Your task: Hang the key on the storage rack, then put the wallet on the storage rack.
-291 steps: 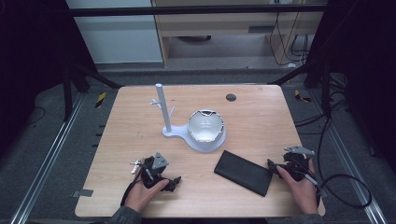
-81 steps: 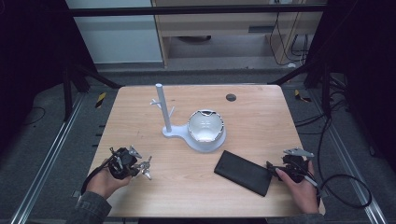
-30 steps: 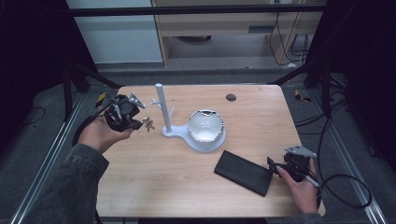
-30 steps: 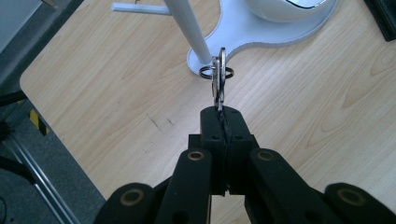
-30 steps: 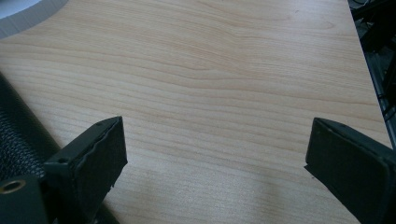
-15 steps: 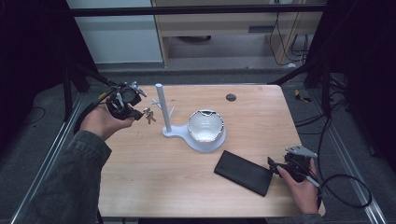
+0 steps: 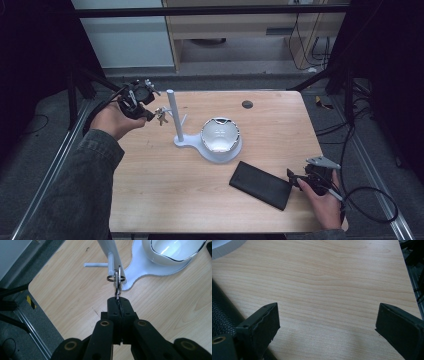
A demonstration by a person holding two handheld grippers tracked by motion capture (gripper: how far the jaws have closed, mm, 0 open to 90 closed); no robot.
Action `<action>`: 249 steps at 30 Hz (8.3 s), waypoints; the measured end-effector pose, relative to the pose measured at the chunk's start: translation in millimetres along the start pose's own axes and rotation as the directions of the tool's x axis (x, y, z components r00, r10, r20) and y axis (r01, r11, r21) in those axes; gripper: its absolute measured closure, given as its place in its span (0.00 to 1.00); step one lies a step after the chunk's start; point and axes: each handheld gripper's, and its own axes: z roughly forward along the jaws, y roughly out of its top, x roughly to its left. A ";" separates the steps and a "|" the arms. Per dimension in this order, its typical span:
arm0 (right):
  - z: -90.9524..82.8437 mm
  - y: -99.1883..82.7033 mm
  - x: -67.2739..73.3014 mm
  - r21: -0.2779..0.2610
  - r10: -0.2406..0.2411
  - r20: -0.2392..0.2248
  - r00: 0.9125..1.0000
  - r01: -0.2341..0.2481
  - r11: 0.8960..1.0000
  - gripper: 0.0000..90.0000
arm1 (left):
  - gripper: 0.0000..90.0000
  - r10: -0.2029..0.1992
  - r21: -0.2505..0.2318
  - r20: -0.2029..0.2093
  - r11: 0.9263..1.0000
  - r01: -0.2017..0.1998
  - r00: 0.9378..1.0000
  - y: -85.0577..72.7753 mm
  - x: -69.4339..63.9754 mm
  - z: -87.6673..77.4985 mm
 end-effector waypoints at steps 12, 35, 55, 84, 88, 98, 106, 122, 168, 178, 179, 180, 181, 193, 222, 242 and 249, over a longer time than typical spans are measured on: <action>-0.1 -0.7 -1.1 0.002 0.010 -0.001 1.000 -0.010 1.000 0.06 | 0.99 -0.005 0.015 -0.007 1.000 0.005 1.000 3.3 3.7 5.1; -0.9 -1.9 -3.6 0.008 0.018 -0.012 1.000 -0.018 1.000 0.06 | 0.99 -0.010 0.027 -0.034 1.000 0.010 0.999 12.4 5.7 17.9; -7.3 1.8 1.9 -0.035 0.001 -0.007 1.000 -0.001 0.999 0.08 | 0.52 -0.020 -0.205 -0.030 0.979 0.013 0.999 -52.3 -45.6 33.7; -22.3 5.7 15.5 -0.136 -0.084 0.014 0.996 0.085 0.987 0.25 | 0.36 0.107 -0.313 0.185 0.949 -0.045 0.977 -53.9 -156.3 121.9; -20.7 5.8 15.9 -0.133 -0.089 0.016 0.996 0.090 0.987 0.25 | 0.43 0.153 -0.313 0.213 0.946 -0.081 0.965 -45.0 -172.3 131.2; -27.0 6.3 19.7 -0.171 -0.113 0.007 0.994 0.113 0.979 0.39 | 0.77 0.221 -0.300 0.255 0.944 -0.140 0.941 -23.7 -200.3 151.9; -40.3 2.4 31.9 -0.223 -0.129 -0.009 0.992 0.124 0.967 0.46 | 1.00 0.260 -0.303 0.286 0.938 -0.170 0.922 -7.3 -215.0 161.2; -45.6 0.1 35.6 -0.229 -0.147 -0.009 0.989 0.141 0.963 0.46 | 1.00 0.258 -0.246 0.276 0.950 -0.191 0.926 -8.5 -216.7 180.8; -39.1 0.8 110.3 -0.158 -0.385 -0.245 0.890 0.355 0.921 0.16 | 0.99 0.215 -0.324 0.333 0.940 -0.103 0.918 2.5 -209.9 169.7; -23.9 3.3 129.2 -0.046 -0.431 -0.182 0.884 0.431 0.901 0.20 | 0.99 0.204 -0.340 0.342 0.937 -0.081 0.917 9.0 -205.5 165.0; -23.8 3.1 128.9 -0.039 -0.430 -0.177 0.885 0.430 0.902 0.21 | 0.99 0.202 -0.342 0.343 0.937 -0.078 0.918 9.8 -205.6 164.5; -23.3 3.2 128.3 -0.034 -0.431 -0.171 0.886 0.431 0.902 0.22 | 0.99 0.205 -0.340 0.339 0.937 -0.083 0.918 11.0 -205.4 163.5; -22.8 3.3 127.8 -0.033 -0.431 -0.165 0.887 0.432 0.901 0.23 | 0.99 0.205 -0.343 0.338 0.936 -0.083 0.918 12.3 -205.2 162.6; -19.2 8.2 128.7 0.017 -0.472 -0.115 0.874 0.476 0.879 0.30 | 0.98 0.209 -0.341 0.338 0.936 -0.087 0.918 19.3 -203.4 158.9; -10.7 18.8 134.9 0.086 -0.556 -0.048 0.830 0.558 0.825 0.72 | 0.97 0.214 -0.344 0.339 0.935 -0.091 0.916 28.1 -203.9 152.0; -50.3 31.9 100.5 -0.215 -0.471 -0.040 0.881 0.452 0.866 0.93 | 0.22 0.157 -0.397 0.343 0.918 -0.008 0.926 12.3 -188.7 129.6; -61.3 37.7 93.8 -0.311 -0.435 -0.098 0.895 0.388 0.868 0.93 | 0.20 0.177 -0.411 0.323 0.911 -0.030 0.930 14.5 -184.5 122.5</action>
